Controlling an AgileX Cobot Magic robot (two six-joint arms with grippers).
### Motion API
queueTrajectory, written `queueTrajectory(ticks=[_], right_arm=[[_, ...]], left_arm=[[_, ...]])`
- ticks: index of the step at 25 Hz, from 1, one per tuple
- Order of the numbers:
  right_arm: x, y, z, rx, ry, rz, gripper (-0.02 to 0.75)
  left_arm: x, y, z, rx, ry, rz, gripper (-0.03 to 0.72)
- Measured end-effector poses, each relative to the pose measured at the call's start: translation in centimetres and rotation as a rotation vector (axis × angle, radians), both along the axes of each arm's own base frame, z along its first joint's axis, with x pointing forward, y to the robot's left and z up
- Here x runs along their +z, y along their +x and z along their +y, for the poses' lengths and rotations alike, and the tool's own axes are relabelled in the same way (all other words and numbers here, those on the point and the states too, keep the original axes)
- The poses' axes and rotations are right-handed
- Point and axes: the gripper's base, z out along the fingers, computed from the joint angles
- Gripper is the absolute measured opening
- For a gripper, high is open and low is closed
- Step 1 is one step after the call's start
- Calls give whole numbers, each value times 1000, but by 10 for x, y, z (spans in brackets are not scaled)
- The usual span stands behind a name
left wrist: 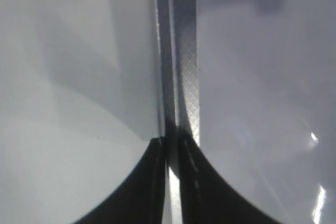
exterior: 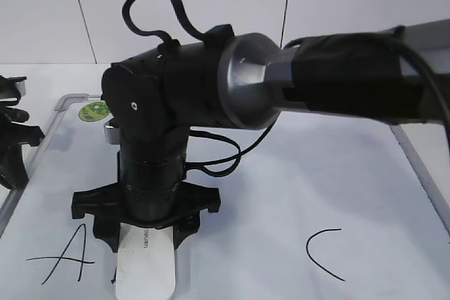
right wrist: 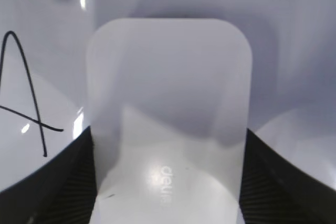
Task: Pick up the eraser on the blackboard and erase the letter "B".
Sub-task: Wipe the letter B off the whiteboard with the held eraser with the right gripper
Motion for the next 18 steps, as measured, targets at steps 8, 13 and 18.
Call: queueTrajectory(ticks=[8, 13, 18], right_arm=[[-3, 4, 8, -18, 29, 3, 514], [-5, 10, 17, -18, 20, 16, 514], [-10, 12, 19, -3, -33, 30, 514]], left_arm=[[-1, 0, 0, 1, -1, 2, 46], [-1, 0, 0, 1, -1, 2, 45], [-1, 0, 0, 1, -1, 0, 45]])
